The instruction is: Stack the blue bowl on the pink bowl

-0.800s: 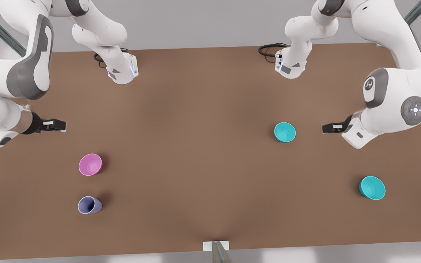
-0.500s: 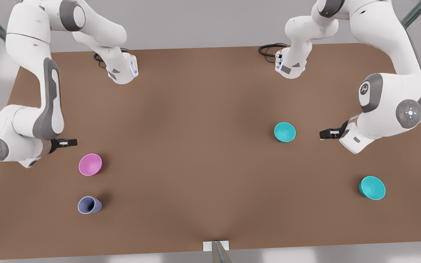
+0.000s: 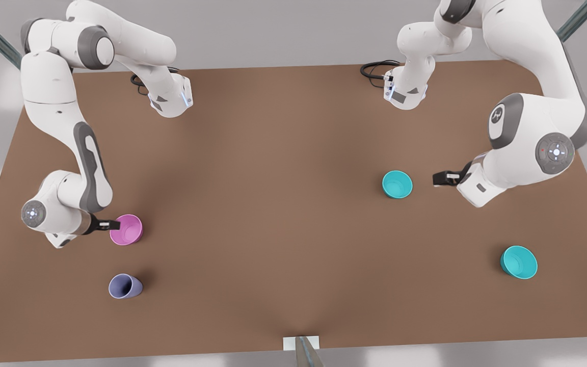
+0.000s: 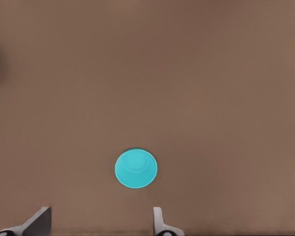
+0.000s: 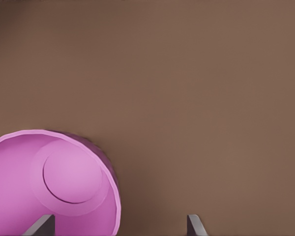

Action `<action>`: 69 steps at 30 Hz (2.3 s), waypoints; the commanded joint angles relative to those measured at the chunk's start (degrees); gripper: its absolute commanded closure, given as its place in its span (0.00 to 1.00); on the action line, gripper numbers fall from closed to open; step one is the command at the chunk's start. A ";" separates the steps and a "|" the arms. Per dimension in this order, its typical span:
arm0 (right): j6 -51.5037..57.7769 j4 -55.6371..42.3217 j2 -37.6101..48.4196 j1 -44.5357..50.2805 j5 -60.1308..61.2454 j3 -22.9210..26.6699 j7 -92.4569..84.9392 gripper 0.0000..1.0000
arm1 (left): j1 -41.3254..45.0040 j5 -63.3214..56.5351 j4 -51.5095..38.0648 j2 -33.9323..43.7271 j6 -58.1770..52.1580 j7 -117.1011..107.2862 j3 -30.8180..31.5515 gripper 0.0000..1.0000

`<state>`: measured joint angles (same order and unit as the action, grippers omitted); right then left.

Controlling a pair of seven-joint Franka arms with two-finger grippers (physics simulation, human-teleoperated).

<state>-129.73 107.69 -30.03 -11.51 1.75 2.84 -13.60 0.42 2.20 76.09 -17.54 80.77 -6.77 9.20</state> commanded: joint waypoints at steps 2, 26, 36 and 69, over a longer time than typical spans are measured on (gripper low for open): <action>-3.25 0.50 -0.64 0.00 2.73 -0.11 -2.14 0.00 | -0.33 0.08 -0.15 0.22 -2.02 -0.52 0.20 0.00; 13.99 -11.44 2.62 21.79 26.20 -8.81 28.26 0.79 | -1.74 0.00 -2.61 0.40 -2.98 -0.87 -0.06 0.00; -1.75 -42.21 -28.05 40.43 24.79 -8.37 68.70 0.79 | -1.82 0.08 -2.26 0.23 -3.16 -1.23 -0.06 0.00; 47.73 -29.55 15.09 9.40 0.89 -3.45 9.38 0.00 | 1.60 9.22 45.37 -6.72 42.81 30.85 -5.77 0.31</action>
<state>-81.08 78.12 -14.76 -2.25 4.26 -0.84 12.92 1.95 11.15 121.48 -24.18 122.51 13.02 3.42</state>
